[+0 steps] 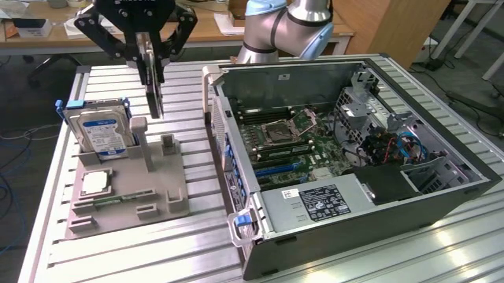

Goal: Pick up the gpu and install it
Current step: 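Pick up the gpu and move the gpu toward the slot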

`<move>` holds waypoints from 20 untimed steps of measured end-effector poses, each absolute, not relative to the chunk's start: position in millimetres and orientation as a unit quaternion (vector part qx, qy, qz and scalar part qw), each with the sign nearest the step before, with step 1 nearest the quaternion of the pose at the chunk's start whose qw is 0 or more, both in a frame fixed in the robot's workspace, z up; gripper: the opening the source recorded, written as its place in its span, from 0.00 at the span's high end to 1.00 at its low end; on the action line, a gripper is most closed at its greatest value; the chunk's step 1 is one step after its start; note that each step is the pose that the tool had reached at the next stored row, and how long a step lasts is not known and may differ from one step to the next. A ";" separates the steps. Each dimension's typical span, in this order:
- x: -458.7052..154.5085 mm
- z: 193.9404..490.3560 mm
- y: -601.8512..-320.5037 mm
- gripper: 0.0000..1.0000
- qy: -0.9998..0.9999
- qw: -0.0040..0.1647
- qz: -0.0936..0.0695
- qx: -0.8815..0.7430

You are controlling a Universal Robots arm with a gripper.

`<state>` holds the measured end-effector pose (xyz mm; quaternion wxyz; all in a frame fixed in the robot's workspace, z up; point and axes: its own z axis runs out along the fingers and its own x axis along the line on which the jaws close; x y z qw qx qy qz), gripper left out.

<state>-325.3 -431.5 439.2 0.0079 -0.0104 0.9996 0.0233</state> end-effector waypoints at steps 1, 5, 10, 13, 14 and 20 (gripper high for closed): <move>-325.4 439.4 -431.5 0.73 1.000 0.008 0.023 -0.010; -320.9 439.4 -431.5 0.73 1.000 0.009 0.023 -0.010; -298.6 439.3 -431.5 0.73 1.000 0.009 0.024 -0.011; -292.1 439.4 -431.5 0.73 1.000 0.009 0.024 -0.009; -290.7 439.4 -431.5 0.73 1.000 0.009 0.024 -0.008; -276.3 439.4 -431.5 0.73 1.000 0.009 0.025 -0.006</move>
